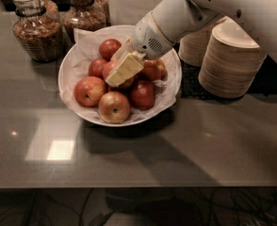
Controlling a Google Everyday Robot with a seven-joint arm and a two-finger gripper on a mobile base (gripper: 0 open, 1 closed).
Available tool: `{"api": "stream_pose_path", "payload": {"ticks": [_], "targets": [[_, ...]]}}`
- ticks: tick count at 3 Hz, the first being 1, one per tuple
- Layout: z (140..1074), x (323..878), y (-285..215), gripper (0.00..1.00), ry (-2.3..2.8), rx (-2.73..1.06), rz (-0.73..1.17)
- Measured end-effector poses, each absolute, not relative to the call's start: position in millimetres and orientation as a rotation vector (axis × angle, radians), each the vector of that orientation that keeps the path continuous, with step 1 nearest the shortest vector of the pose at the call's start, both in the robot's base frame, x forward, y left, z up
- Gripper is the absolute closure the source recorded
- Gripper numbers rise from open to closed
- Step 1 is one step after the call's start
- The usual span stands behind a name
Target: Pick apple from white bowl
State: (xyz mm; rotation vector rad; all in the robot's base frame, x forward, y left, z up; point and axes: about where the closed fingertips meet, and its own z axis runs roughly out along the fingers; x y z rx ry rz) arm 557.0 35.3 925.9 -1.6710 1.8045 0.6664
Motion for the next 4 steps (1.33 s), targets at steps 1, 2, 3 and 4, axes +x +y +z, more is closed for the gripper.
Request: {"api": "stream_pose_path", "payload": {"ticks": [1, 2, 3, 4], "targets": [[928.8, 557.0, 35.2, 0.98, 1.805, -1.671, 0.666], [927.6, 555.2, 32.0, 1.0, 1.812, -1.666, 0.669], [929.1, 552.7, 33.5, 1.0, 1.801, -1.663, 0.684], [929.1, 550.0, 34.9, 1.0, 1.79, -1.659, 0.705]]}}
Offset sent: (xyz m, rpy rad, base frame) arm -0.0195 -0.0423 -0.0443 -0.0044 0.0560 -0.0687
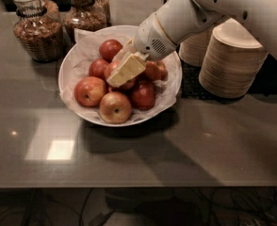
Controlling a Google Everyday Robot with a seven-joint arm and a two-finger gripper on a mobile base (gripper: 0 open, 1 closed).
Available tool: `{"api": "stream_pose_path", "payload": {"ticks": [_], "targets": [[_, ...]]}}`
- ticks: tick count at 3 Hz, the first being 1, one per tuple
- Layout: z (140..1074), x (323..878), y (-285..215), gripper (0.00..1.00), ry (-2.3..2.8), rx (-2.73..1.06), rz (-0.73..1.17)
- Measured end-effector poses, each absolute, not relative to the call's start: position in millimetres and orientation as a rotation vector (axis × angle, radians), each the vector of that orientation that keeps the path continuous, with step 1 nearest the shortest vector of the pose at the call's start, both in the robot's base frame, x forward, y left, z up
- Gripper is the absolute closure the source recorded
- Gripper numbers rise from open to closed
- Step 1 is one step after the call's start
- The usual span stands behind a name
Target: Pick apple from white bowl
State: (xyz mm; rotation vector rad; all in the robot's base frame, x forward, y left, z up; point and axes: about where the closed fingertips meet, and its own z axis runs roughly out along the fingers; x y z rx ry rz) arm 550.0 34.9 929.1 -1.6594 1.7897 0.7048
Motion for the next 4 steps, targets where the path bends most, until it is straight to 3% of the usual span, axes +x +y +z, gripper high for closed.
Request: {"api": "stream_pose_path", "payload": {"ticks": [2, 4], "targets": [[932.0, 539.0, 25.1, 1.0, 1.759, -1.642, 0.739], [986.5, 520.1, -26.1, 1.0, 1.636, -1.602, 0.665]]}}
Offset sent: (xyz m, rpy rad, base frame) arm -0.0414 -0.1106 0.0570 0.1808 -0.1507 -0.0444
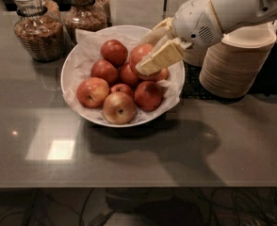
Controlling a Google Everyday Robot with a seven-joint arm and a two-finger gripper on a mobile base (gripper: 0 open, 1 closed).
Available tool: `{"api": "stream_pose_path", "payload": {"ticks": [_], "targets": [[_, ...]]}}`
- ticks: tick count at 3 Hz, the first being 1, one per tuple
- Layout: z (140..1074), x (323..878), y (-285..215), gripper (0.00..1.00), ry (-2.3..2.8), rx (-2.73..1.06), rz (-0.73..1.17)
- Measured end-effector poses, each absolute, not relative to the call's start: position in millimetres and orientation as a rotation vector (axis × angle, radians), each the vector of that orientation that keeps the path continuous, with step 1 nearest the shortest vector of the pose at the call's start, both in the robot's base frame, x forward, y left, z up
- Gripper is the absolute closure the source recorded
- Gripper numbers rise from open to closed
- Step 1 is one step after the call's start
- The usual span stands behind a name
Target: Pick apple from white bowl
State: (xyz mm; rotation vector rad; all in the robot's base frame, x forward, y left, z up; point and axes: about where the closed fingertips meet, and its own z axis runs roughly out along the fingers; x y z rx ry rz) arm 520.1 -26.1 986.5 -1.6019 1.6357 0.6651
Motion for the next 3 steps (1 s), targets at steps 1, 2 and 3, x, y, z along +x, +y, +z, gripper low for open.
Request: {"api": "stream_pose_path", "payload": {"ticks": [1, 2, 3], "targets": [[1026.4, 514.1, -42.5, 1.0, 1.582, -1.61, 0.589], [1048.7, 516.0, -27.7, 1.0, 1.529, -1.657, 0.565], [1037.2, 517.1, -3.0, 1.0, 1.511, -1.705, 0.608]]}}
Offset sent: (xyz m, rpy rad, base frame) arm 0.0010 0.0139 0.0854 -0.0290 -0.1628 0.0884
